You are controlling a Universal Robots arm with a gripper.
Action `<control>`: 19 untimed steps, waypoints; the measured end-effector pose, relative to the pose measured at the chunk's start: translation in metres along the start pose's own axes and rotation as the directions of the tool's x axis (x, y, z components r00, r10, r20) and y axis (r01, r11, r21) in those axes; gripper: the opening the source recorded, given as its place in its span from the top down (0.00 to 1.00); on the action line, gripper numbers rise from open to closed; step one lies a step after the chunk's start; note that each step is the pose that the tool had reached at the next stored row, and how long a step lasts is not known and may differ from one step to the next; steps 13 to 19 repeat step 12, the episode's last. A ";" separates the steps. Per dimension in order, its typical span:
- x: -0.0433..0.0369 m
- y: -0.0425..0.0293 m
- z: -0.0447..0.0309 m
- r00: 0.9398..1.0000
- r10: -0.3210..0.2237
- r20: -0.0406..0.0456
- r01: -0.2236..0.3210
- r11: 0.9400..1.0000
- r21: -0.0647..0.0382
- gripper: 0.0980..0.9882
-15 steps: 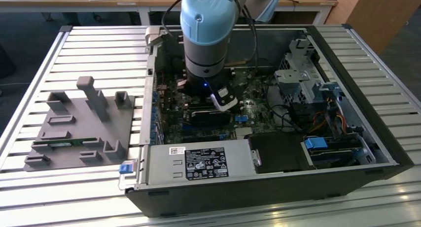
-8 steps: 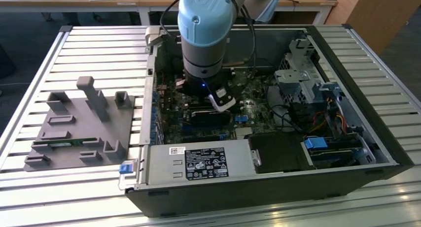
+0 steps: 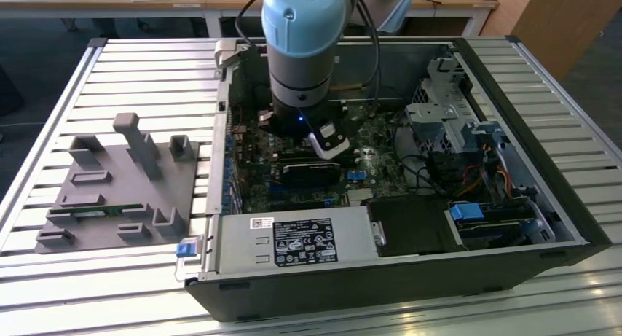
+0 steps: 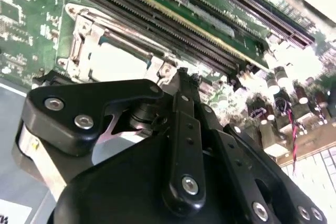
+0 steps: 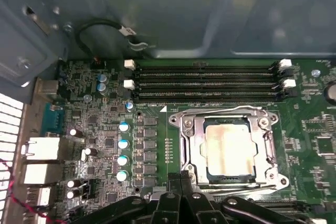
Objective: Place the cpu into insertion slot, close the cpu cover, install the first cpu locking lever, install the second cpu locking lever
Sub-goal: 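Install the second cpu locking lever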
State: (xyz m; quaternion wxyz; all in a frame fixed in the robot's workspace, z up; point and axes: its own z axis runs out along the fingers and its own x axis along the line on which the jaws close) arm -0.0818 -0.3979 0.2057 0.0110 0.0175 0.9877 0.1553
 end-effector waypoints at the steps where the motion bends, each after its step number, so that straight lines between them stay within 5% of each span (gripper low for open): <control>1: -0.0001 0.0008 -0.0021 1.000 0.000 0.000 0.000 1.000 0.000 0.99; 8: -0.0003 0.0053 -0.0156 1.000 0.000 0.000 0.000 1.000 0.000 0.99; 19: -0.0003 0.0056 -0.0164 1.000 0.000 0.000 0.000 1.000 0.000 0.99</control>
